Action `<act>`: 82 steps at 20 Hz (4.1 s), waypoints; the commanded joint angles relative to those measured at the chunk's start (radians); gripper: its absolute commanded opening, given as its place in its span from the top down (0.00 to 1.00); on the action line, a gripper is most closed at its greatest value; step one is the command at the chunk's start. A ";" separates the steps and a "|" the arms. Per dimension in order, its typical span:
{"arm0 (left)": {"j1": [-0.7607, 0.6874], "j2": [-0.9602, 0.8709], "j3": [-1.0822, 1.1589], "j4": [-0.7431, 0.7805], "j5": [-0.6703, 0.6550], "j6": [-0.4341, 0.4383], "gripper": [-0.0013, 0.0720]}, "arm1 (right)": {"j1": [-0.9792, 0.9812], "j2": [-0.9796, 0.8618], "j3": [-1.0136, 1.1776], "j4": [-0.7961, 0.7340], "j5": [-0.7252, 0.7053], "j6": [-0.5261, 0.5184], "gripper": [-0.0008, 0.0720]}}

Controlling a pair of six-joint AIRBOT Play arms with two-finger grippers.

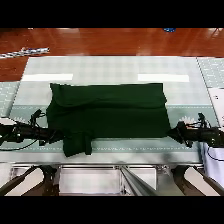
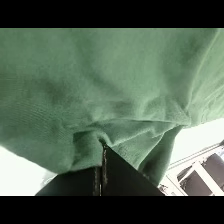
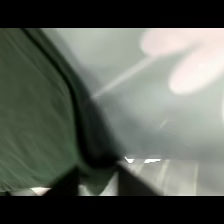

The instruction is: Fold the shirts.

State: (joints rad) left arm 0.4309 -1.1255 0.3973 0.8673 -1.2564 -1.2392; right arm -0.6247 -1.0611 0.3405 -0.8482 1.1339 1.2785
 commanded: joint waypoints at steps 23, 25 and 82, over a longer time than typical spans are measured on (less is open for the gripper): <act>-0.192 -0.605 1.064 -0.100 -0.038 -0.185 0.96 | 0.297 -0.491 0.749 0.262 -0.082 -0.075 0.96; -0.192 -0.654 1.131 -0.097 -0.043 -0.198 0.96 | 0.297 -0.526 0.801 0.262 -0.081 -0.071 0.96; -0.576 0.047 0.465 -0.042 0.327 -0.036 0.96 | 0.431 -0.292 0.833 0.022 0.005 -0.044 0.96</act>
State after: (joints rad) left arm -0.1139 -1.0740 0.8623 0.8776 -0.9443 -1.2770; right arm -0.1986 -1.5234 1.2182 -0.7101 1.1049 1.2308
